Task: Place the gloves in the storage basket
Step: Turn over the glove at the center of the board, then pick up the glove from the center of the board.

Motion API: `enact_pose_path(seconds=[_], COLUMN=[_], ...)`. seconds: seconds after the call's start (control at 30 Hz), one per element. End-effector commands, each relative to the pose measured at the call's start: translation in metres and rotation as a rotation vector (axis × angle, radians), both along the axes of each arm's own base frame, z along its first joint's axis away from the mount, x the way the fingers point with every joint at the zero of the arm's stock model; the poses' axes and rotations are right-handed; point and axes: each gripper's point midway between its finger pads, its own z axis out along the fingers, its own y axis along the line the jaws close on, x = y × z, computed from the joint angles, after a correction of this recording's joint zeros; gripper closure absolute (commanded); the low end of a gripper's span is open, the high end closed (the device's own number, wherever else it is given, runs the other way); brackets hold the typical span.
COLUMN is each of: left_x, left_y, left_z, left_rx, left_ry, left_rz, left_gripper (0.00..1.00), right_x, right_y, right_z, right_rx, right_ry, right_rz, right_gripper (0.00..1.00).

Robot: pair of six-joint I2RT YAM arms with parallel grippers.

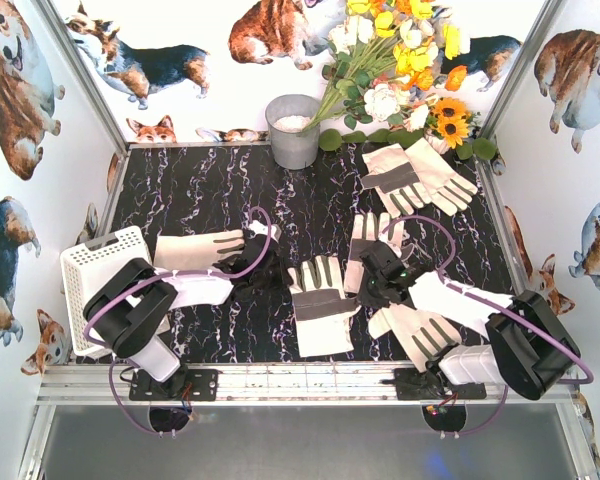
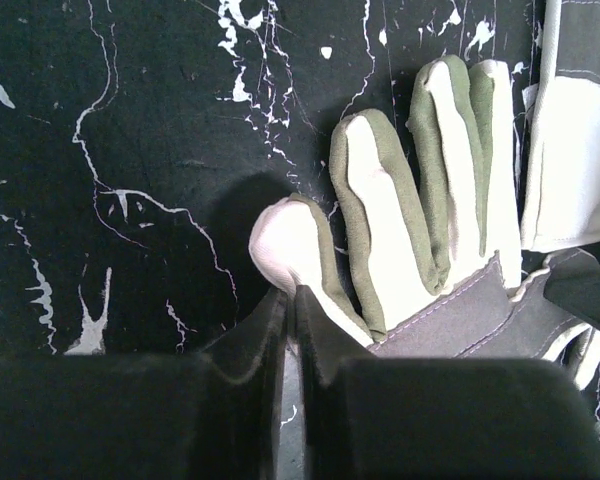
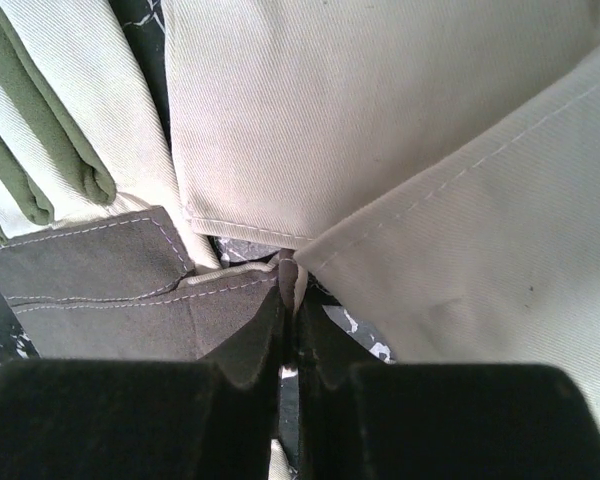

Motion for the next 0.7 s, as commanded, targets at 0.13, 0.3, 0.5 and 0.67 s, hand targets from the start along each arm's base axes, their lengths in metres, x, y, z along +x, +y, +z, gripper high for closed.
enact_pose_path(seconds=[0.13,0.3,0.5,0.67], left_x=[0.006,0.01,0.019,0.035], left_y=[0.002,0.008,0.03,0.054], left_z=[0.008,0.031,0.075,0.126], left_rx=[0.004,0.021,0.097,0.147], left_ry=[-0.034,-0.096,-0.207,-0.296], left_rz=[0.027,0.023,0.035,0.019], left_gripper=[0.68,0.34,0.07,0.0], right_x=[-0.002,0.0,0.01,0.028], right_y=[-0.008,-0.001,-0.004,-0.019], right_z=[0.003,0.042,0.111,0.139], right_rx=[-0.014,0.058,0.114,0.137], right_ry=[-0.02,-0.12,-0.333,-0.385], right_rz=[0.008,0.067,0.101,0.079], right_gripper=[0.8,0.52,0.29,0.21])
